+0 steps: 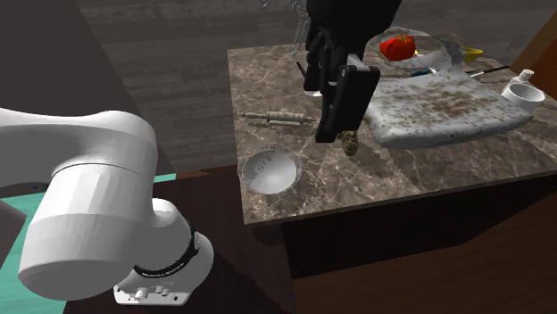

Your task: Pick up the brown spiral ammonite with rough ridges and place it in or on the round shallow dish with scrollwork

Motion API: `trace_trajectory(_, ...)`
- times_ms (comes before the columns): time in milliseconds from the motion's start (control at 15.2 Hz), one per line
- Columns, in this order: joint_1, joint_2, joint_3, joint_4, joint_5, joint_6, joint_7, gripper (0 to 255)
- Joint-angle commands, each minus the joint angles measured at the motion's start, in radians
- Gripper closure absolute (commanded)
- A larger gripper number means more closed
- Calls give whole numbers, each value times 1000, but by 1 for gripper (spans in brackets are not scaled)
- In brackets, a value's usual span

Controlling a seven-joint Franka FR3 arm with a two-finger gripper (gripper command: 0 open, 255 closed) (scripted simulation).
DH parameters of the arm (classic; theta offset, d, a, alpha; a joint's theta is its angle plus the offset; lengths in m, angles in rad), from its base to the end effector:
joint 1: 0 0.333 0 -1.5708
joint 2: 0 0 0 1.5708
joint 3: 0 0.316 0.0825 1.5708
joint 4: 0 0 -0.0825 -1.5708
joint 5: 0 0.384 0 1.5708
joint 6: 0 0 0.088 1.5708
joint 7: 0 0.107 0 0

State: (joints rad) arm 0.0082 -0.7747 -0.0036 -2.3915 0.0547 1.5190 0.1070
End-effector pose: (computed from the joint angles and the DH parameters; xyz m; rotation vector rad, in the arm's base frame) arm 0.3024 0.0072 0.5664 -3.0821 0.1559 0.1558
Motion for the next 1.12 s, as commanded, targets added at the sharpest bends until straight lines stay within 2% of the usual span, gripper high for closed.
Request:
trace_trajectory(0, 0, 0, 0, 0, 0, 0, 0, 0)
trace_trajectory(528, 91, 230, 15, -13, 14, 256, -164, 0)
trace_trajectory(1056, 173, 486, 50, 45, 32, 470, -319, 0)
